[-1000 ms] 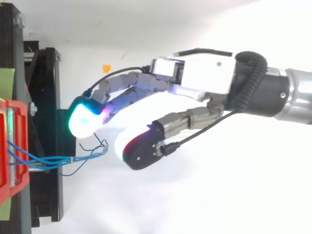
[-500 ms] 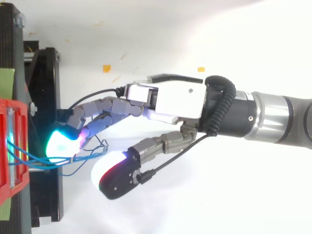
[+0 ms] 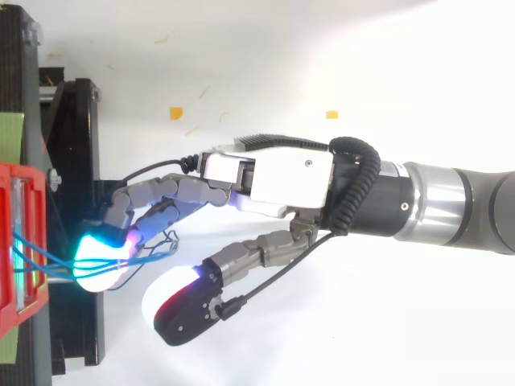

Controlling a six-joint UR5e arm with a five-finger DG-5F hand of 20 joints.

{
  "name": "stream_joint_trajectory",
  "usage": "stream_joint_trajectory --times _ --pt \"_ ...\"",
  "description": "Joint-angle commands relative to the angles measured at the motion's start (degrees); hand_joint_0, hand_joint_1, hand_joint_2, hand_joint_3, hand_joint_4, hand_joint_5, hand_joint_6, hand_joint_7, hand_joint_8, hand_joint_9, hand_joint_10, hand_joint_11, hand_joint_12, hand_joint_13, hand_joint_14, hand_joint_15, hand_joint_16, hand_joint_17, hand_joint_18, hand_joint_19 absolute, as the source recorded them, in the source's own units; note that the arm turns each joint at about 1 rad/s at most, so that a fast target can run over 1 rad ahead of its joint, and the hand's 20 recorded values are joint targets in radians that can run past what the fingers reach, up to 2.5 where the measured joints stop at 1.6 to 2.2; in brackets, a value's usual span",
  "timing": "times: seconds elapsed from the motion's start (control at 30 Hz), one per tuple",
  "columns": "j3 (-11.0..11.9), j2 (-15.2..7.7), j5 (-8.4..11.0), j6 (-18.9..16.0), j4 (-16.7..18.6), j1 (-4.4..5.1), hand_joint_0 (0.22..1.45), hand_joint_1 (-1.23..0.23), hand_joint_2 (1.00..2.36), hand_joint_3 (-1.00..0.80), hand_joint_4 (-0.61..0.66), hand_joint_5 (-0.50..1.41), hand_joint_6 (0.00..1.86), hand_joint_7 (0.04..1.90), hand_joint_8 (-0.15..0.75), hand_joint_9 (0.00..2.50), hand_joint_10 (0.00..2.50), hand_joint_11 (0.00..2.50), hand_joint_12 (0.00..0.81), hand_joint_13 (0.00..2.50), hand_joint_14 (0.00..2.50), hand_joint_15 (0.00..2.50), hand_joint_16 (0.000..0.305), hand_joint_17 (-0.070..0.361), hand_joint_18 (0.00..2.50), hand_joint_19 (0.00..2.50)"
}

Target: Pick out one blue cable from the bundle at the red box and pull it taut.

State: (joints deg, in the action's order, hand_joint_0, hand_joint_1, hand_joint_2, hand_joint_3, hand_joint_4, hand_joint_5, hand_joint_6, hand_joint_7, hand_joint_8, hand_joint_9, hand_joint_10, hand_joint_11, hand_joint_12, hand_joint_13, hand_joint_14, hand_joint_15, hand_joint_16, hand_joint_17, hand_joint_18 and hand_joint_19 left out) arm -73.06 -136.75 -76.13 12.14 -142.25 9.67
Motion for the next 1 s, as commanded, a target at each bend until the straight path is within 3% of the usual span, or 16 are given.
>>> stream_joint_trajectory --times 0.0,0.97 --pt "-0.06 -0.01 -0.16 -0.09 0.31 -0.01 0.55 -0.56 1.01 -0.43 0.14 -0.15 0.50 0.98 0.231 0.71 0.03 0.53 0.311 0.68 0.02 0.40 0.049 0.109 0.53 0.47" --pt "1.52 -0.01 -0.51 0.08 -0.48 -0.18 0.61 -0.57 1.02 -0.28 0.04 -0.11 0.50 1.23 0.231 0.75 0.02 0.58 0.309 0.72 0.02 0.44 0.047 0.106 0.56 0.51"
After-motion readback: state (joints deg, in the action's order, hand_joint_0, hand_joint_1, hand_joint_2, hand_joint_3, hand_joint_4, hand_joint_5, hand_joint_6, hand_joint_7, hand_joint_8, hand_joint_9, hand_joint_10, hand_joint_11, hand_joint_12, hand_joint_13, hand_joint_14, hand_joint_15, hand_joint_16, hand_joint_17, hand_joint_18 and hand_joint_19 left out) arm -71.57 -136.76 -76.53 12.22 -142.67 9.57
